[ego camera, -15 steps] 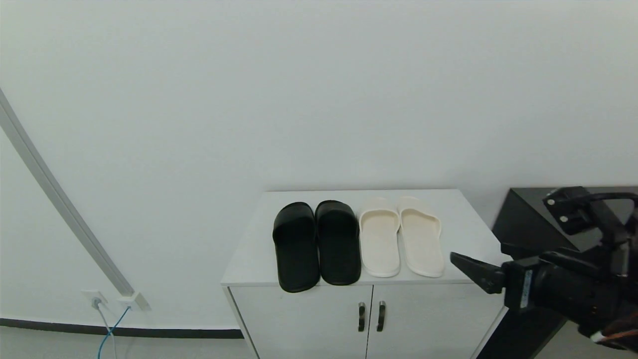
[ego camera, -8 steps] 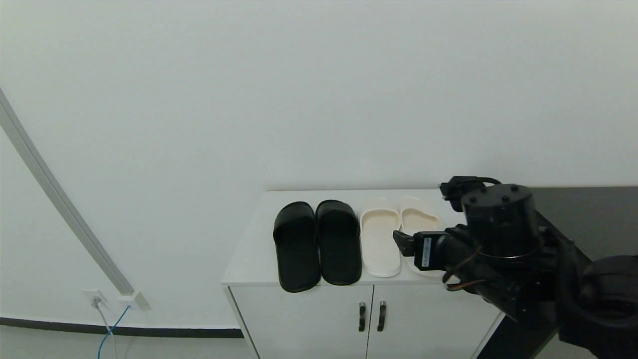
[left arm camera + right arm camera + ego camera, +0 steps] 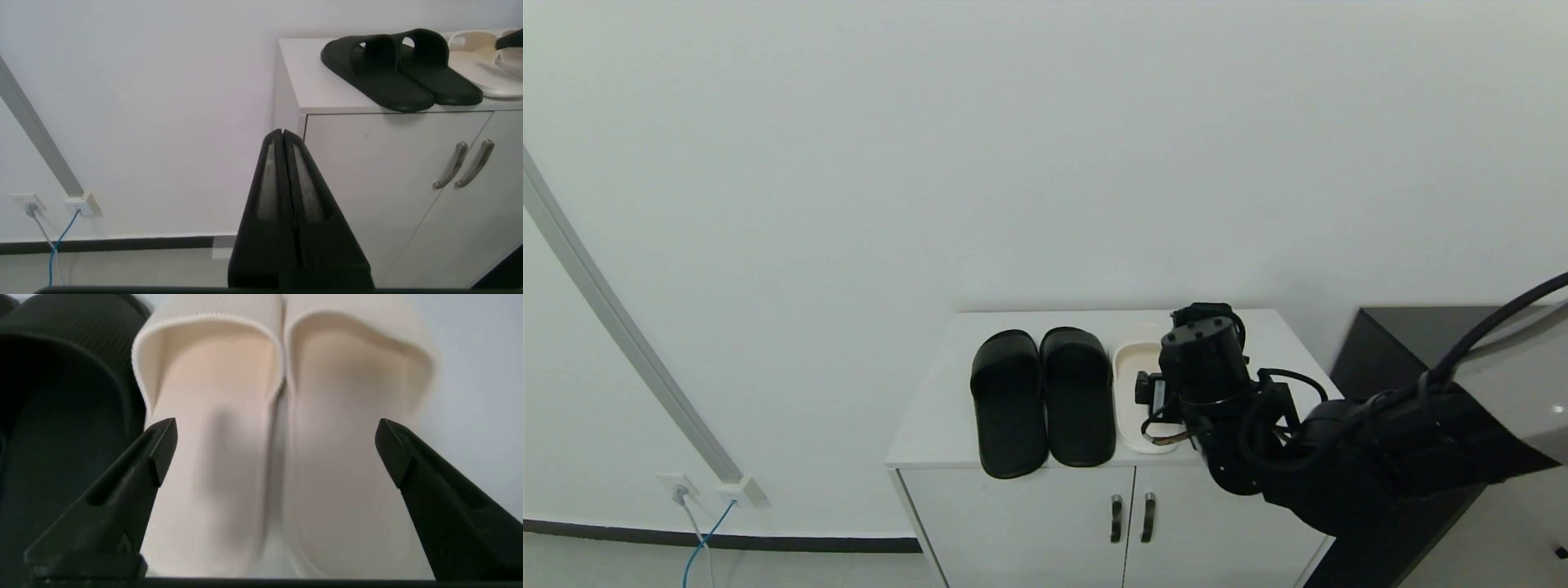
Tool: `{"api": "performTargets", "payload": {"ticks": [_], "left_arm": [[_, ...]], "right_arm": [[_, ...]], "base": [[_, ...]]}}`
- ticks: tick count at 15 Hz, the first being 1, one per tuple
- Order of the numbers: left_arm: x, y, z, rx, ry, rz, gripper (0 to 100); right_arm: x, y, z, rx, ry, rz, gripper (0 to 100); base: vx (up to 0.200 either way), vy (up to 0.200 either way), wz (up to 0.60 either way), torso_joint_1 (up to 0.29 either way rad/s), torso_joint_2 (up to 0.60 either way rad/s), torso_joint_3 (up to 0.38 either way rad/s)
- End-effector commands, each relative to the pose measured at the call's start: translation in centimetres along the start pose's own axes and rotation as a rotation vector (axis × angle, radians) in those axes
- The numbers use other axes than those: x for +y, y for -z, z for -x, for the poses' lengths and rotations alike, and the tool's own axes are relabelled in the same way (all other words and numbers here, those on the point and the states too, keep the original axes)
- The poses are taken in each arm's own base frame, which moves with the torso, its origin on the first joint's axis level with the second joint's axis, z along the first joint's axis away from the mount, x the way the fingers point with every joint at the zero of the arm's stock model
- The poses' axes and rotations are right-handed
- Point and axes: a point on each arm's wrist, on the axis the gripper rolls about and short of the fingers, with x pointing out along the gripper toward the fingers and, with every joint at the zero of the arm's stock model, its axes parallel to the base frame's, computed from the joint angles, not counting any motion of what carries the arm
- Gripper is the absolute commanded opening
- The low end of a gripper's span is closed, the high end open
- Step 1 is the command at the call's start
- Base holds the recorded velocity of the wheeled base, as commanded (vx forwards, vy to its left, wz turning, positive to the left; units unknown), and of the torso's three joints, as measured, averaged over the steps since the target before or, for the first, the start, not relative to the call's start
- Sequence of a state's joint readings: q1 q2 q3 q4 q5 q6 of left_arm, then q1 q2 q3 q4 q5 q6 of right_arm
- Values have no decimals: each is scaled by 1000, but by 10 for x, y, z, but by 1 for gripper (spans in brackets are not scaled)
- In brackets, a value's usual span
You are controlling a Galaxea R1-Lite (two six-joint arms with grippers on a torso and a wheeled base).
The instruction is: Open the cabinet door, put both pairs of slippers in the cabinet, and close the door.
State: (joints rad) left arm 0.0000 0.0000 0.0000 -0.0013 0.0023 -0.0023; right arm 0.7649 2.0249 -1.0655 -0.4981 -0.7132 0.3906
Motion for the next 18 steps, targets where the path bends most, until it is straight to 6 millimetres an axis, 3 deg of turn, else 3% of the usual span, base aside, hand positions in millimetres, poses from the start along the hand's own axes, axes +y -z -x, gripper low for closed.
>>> {"api": "performTargets", "payload": {"ticks": [1,6,12,13,18], "left_arm": [[0,0,0,0,-1,1,0],[0,0,0,1,-1,1,0],[0,0,0,0,1,2,0],[0,0,0,0,1,2,0],[0,0,0,0,1,2,0]], "right_arm": [[5,5,-28,0,37,7,100],[3,2,-61,-20,83,7,100],[3,-2,-80,-45,101,24,100],[4,-2,-82,-51,99,23,0],[0,-2,-86,-61,101,24,0]], "base": [[0,0,0,0,0,0],[0,0,0,0,0,0],[0,0,0,0,0,0],[0,0,0,0,0,0],[0,0,0,0,0,0]]}}
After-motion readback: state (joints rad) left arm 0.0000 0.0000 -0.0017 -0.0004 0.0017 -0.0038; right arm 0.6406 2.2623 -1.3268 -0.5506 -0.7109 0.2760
